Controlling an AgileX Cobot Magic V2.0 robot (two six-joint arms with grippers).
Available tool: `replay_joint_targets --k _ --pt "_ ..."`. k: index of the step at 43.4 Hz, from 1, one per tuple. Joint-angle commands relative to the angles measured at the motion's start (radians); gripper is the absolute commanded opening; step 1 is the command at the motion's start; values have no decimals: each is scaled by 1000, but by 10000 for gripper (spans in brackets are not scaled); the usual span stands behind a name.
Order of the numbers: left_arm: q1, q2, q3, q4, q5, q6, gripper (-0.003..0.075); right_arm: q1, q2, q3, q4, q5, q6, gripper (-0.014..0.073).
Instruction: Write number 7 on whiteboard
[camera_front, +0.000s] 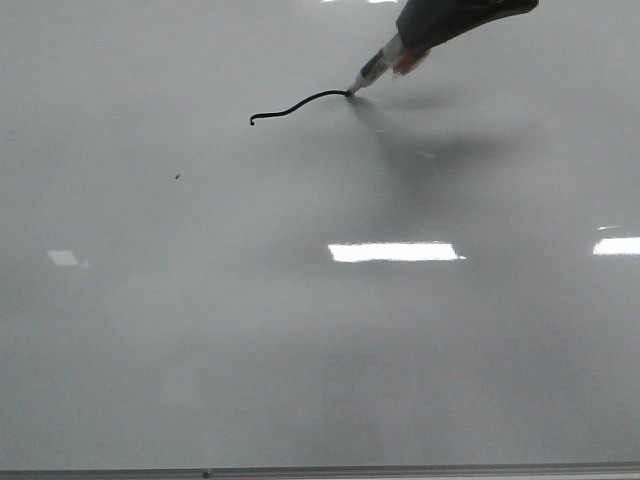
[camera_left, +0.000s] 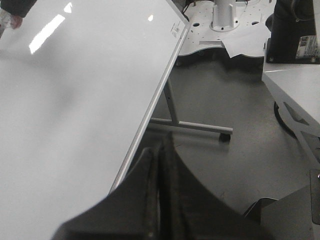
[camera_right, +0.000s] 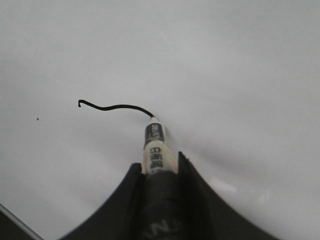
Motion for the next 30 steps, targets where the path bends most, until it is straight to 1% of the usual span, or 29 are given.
replay_joint_targets --k 1,9,18,26,30 --pt "-7 5 -27 -30 -72 -8 -20 -17 -25 -4 -36 -61 -12 -57" --pt "-7 5 -27 -30 -73 -8 -20 24 -24 77 -36 -59 -12 -57" --pt "-7 5 -27 -30 -75 -8 -20 97 -1 204 -36 -129 -12 -57" --pt "-7 5 -27 -30 -75 -8 -20 137 57 214 -36 -114 -12 -57" --pt "-7 5 -27 -30 -75 -8 -20 175 -11 213 -35 -68 -12 -57"
